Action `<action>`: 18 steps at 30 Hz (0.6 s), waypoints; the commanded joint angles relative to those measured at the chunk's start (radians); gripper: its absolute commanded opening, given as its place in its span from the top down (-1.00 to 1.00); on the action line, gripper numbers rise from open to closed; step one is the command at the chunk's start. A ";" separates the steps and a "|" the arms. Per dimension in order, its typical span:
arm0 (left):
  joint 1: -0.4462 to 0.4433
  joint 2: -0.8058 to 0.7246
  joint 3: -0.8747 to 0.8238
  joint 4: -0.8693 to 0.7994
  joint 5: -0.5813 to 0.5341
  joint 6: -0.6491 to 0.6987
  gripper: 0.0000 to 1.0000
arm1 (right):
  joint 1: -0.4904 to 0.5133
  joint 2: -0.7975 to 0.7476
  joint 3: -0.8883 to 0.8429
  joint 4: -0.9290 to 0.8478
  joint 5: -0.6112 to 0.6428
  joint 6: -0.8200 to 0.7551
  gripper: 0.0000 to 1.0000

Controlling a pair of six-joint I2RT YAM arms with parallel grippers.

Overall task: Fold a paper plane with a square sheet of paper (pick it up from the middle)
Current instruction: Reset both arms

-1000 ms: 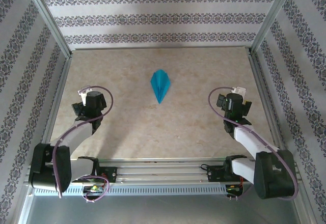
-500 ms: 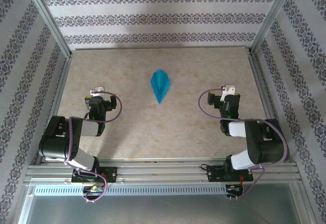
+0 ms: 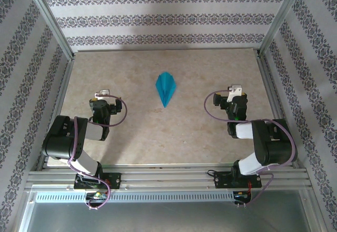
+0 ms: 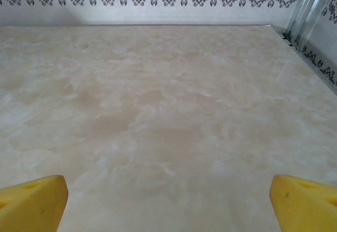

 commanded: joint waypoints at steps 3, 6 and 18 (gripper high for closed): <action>0.010 0.004 -0.007 0.084 0.022 0.025 -0.99 | -0.011 0.008 0.014 0.011 -0.011 0.011 -0.96; 0.013 0.002 0.026 0.023 -0.003 0.011 -0.99 | -0.011 0.008 0.014 0.011 -0.010 0.012 -0.96; 0.026 0.004 0.029 0.016 0.020 0.002 -0.99 | -0.011 0.009 0.014 0.009 -0.011 0.010 -0.96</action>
